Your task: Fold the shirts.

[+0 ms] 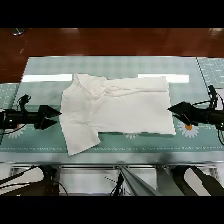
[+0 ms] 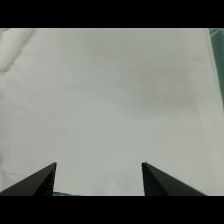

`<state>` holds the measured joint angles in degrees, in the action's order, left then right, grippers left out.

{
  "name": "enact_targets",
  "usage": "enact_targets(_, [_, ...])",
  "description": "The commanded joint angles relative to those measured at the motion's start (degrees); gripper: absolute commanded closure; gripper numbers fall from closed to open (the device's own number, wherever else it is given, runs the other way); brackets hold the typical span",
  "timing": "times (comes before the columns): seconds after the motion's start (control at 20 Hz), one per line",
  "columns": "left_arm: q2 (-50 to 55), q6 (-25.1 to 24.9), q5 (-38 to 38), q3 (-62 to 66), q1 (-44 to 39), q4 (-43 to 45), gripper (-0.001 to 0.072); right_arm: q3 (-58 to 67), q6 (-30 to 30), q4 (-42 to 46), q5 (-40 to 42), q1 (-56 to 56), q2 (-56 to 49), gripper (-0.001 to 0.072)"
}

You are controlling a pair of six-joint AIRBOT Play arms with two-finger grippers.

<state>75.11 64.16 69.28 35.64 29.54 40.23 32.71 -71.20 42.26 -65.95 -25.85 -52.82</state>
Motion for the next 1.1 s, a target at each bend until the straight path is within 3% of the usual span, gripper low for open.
enact_targets(0.0, [1.7,-0.7,-2.5,-0.1,-4.0,0.0,0.0002,-0.3,0.4,-5.7,-0.2,0.0,0.3,0.0093])
enact_targets(0.25, [3.5,-1.8,-1.6,-0.1,-9.4,-0.2,0.0012,3.5,2.8,-7.7,2.8,-3.5,0.2,0.0093])
enact_targets(0.3, [3.8,-1.8,-1.6,-0.1,-9.9,-0.2,0.0112,5.9,3.5,-7.4,2.0,-6.4,0.2,0.0093])
enact_targets(0.35, [4.1,-1.8,-1.6,-0.1,-9.9,-0.2,0.037,7.8,4.2,-6.4,0.8,-9.3,0.3,0.0093])
enact_targets(0.4, [4.2,-2.1,-1.7,-0.1,-9.9,-0.2,0.0697,9.0,4.3,-4.6,-1.0,-11.9,0.3,0.0093])
enact_targets(0.55, [4.1,-3.5,-1.7,0.6,-9.9,-0.2,0.0686,5.9,2.8,9.0,-7.1,-14.6,0.3,0.0093])
enact_targets(0.65, [4.1,-3.5,-1.7,1.2,-9.9,-0.2,0.0686,-0.1,-4.8,15.8,-9.0,-14.3,0.3,0.0093])
enact_targets(0.8, [4.1,-3.5,-1.1,1.3,-9.9,-0.2,0.0686,-6.8,-4.6,15.7,-10.7,-13.9,0.2,0.0093])
enact_targets(1.05, [4.1,-3.5,-1.2,1.3,-9.9,-0.2,0.0686,-9.3,-7.3,17.7,-5.8,-10.0,0.2,0.0093])
